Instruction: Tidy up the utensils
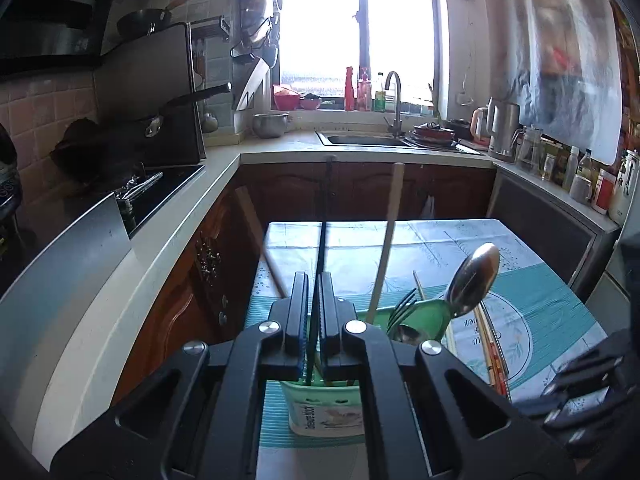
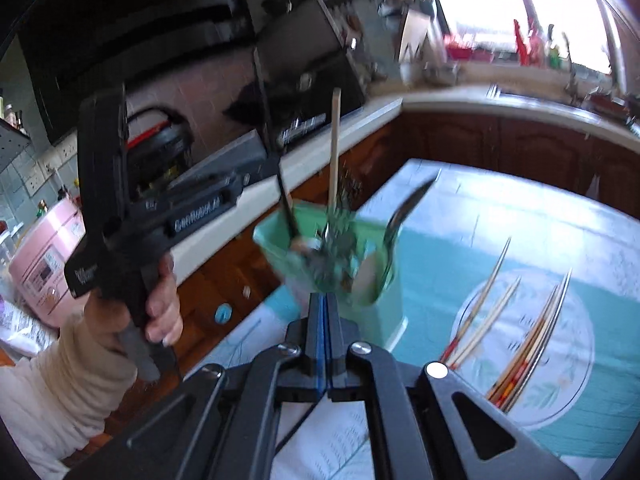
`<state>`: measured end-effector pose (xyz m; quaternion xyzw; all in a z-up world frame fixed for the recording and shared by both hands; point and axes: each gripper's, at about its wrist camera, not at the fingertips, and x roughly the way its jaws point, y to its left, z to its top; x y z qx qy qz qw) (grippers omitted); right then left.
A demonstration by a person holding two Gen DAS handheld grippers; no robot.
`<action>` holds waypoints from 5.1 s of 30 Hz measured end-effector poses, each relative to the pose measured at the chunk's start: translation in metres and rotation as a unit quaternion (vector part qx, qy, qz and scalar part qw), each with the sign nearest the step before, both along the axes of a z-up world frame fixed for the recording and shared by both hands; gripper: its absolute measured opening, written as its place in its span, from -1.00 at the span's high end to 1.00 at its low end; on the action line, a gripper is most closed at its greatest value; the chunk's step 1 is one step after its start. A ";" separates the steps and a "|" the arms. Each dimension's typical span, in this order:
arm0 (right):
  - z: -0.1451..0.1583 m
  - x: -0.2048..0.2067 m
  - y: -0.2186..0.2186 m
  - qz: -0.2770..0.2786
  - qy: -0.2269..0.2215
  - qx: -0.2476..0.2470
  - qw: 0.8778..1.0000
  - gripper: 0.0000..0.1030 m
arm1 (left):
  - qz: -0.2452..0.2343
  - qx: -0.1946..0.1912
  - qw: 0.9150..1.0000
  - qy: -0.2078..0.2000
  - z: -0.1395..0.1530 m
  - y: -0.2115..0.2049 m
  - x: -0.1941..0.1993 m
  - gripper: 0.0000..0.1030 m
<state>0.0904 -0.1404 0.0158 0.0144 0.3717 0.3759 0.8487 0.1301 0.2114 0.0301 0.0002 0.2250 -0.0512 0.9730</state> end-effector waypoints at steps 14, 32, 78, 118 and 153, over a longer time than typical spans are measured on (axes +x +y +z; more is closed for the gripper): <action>-0.085 -0.003 0.048 -0.010 0.229 -0.139 0.963 0.57 | 0.023 -0.043 0.998 -0.041 0.012 0.008 -0.062 -0.18; -0.124 -0.007 0.106 -0.044 0.214 -0.282 0.934 0.83 | 0.072 -0.120 0.989 -0.052 0.007 0.052 -0.140 -0.18; 0.113 0.000 0.060 -0.075 -0.207 0.114 0.969 0.92 | 0.111 -0.169 0.979 -0.024 -0.048 0.042 -0.117 -0.17; 0.113 0.028 0.071 -0.076 -0.186 0.128 0.971 0.92 | 0.130 -0.167 0.977 -0.027 -0.045 0.052 -0.104 -0.17; 0.040 -0.007 -0.008 -0.111 -0.074 0.061 0.989 0.18 | 0.046 -0.134 0.990 -0.004 -0.033 -0.027 -0.101 -0.52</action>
